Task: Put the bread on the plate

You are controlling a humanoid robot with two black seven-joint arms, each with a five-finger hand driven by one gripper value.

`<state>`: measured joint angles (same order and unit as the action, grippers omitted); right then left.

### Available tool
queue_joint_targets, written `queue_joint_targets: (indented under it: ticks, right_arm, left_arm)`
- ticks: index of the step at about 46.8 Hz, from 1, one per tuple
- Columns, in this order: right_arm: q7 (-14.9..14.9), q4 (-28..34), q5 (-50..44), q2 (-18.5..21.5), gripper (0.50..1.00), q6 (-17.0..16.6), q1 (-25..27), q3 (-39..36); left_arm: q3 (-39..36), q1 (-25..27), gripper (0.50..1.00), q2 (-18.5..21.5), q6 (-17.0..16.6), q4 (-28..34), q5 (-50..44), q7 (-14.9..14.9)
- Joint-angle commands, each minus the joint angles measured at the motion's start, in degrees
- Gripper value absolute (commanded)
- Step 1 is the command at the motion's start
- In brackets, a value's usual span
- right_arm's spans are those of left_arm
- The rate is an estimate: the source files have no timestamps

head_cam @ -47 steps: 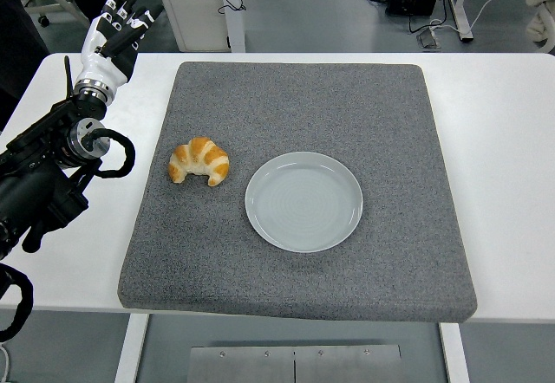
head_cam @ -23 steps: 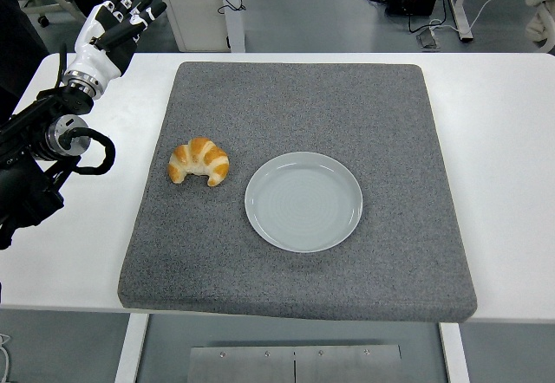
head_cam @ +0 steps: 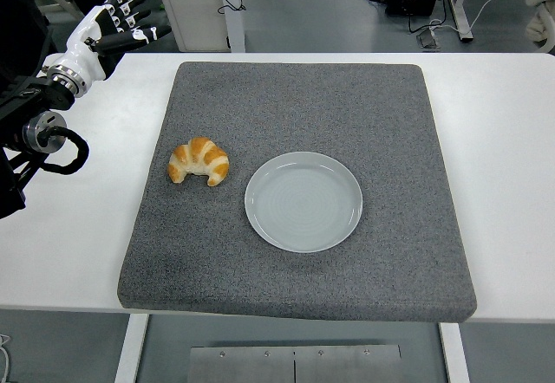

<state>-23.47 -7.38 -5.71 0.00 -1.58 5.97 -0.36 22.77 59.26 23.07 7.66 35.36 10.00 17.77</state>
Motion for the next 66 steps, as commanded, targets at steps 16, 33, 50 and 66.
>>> queue_joint_targets:
  ticks: [16, 33, 50, 66]
  right_arm:
    - [0.00, 0.00, 0.00, 0.00, 1.000, -0.01, 0.00, 0.01]
    - [-0.09, 0.00, 0.00, 0.00, 1.000, -0.01, 0.00, 0.01]
    - [0.00, 0.00, 0.00, 0.00, 1.000, -0.01, 0.00, 0.01]
    - [0.00, 0.00, 0.00, 0.00, 1.000, -0.01, 0.00, 0.01]
  left_arm:
    - [-1.06, -2.65, 0.972, 9.09, -9.50, 21.75, 15.83, -2.39]
    - [-1.59, -5.56, 0.972, 16.39, -10.65, 33.10, 23.91, -4.23]
    - [-4.58, -6.00, 0.972, 19.03, -10.65, 38.99, 38.68, -4.50]
    - [-9.41, -5.91, 0.972, 18.94, -10.73, 39.00, 48.18, -4.59]
